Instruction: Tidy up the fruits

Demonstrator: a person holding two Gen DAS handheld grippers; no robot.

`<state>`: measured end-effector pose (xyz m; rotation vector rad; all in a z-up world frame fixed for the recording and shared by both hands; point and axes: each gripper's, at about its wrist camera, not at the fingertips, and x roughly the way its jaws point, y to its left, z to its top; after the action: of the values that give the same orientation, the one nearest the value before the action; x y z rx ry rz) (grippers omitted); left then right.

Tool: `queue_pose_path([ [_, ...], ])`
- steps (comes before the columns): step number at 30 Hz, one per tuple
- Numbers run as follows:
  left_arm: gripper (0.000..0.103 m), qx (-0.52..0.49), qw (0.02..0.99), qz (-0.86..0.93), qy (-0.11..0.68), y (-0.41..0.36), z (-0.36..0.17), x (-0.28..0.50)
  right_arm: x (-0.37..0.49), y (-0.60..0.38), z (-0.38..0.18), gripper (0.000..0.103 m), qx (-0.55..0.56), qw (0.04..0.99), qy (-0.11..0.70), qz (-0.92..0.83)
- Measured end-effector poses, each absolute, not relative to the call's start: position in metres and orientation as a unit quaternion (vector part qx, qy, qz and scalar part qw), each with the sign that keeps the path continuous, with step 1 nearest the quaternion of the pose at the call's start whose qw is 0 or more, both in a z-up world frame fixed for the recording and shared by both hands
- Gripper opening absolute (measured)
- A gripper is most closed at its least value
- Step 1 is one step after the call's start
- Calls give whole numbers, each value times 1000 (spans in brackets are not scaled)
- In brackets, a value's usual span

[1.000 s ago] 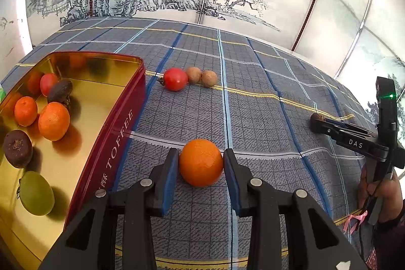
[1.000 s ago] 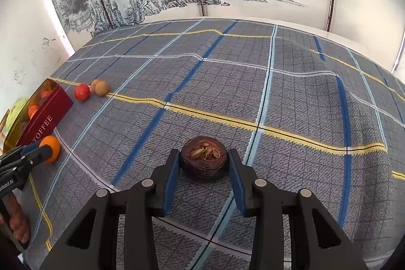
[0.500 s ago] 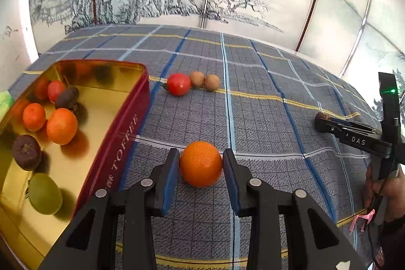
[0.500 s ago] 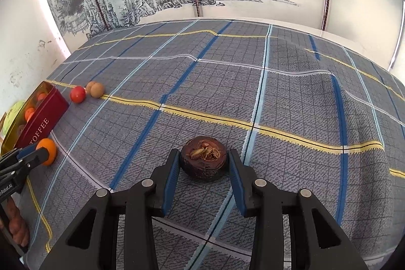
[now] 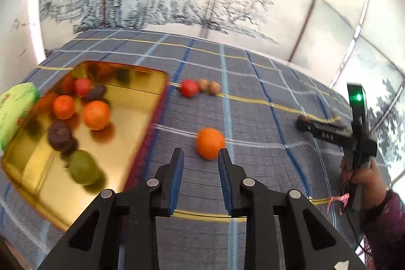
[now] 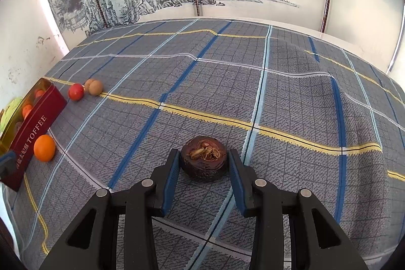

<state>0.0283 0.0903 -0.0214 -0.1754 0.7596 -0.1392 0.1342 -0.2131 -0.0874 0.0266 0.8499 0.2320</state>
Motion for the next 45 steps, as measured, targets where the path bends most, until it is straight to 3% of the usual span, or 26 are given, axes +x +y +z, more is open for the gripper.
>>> queue_pose_path([
  [7,22,-111,924,-36,365,134,-7,29,134,-213,-87,40,12,904,411,112],
  [11,22,-100,922,-62,368,120,-6,30,135,-213,-87,40,10,904,412,112],
  [17,38,-40,914,-105,390,69,-14,47,135,-212,-87,40,12,904,412,113],
  [28,38,9,893,-85,441,41,-50,98,133,-218,-87,41,26,904,410,119],
  [31,31,-15,885,-85,457,45,-63,103,133,-218,-87,41,27,904,410,119],
  [45,31,-31,921,-44,385,66,-7,48,132,-216,-87,42,17,904,411,115],
])
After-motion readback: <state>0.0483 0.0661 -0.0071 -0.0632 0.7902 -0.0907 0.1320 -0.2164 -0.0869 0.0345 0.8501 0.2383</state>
